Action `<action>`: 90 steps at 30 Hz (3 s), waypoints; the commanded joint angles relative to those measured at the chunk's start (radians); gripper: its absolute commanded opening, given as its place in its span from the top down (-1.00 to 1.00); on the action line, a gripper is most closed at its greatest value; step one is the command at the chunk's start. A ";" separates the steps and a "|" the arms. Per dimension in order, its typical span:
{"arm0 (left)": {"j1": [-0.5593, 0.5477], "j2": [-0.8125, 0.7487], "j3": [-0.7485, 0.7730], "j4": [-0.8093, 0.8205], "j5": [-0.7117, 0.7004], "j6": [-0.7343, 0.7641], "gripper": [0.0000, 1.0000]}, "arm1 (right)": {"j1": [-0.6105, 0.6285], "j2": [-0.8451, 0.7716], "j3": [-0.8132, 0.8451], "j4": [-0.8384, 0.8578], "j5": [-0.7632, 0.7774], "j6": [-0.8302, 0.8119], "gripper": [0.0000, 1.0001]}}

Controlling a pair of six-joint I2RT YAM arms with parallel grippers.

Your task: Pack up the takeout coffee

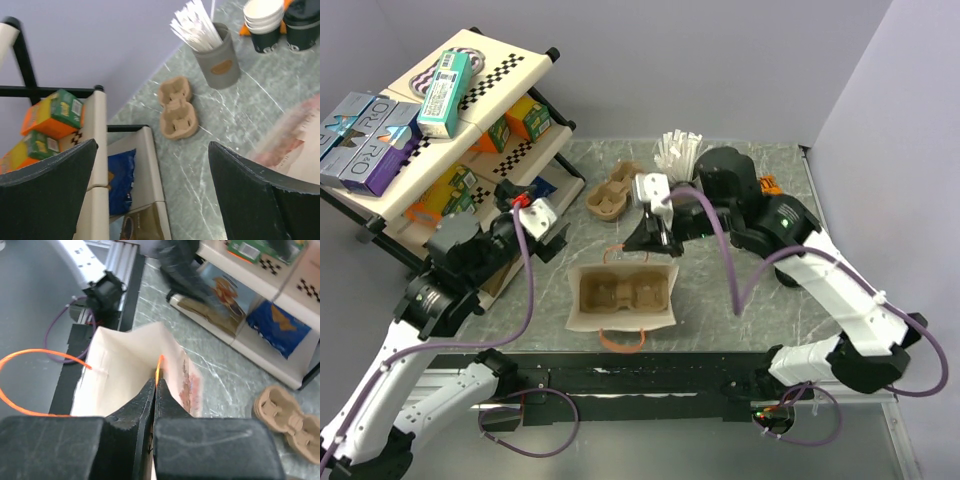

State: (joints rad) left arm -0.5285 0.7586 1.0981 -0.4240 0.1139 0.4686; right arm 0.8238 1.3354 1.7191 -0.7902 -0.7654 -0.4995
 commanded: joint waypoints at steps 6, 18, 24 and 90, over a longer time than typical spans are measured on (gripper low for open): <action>0.004 -0.044 -0.009 0.079 0.004 -0.036 -0.99 | 0.080 -0.096 -0.127 -0.014 0.052 -0.045 1.00; 0.007 -0.064 0.023 -0.030 0.136 -0.142 -0.99 | 0.112 -0.142 -0.138 -0.021 0.124 -0.082 1.00; 0.007 -0.032 0.049 0.027 0.069 -0.099 -0.99 | -0.004 -0.027 -0.014 0.048 0.140 -0.146 1.00; 0.007 0.093 0.077 -0.036 0.498 -0.211 -0.99 | -0.066 -0.225 -0.360 0.204 0.060 0.096 1.00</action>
State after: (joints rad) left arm -0.5220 0.8402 1.1423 -0.4847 0.5549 0.2779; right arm 0.7815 1.0828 1.2945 -0.6643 -0.7418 -0.4610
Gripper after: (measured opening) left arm 0.994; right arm 0.011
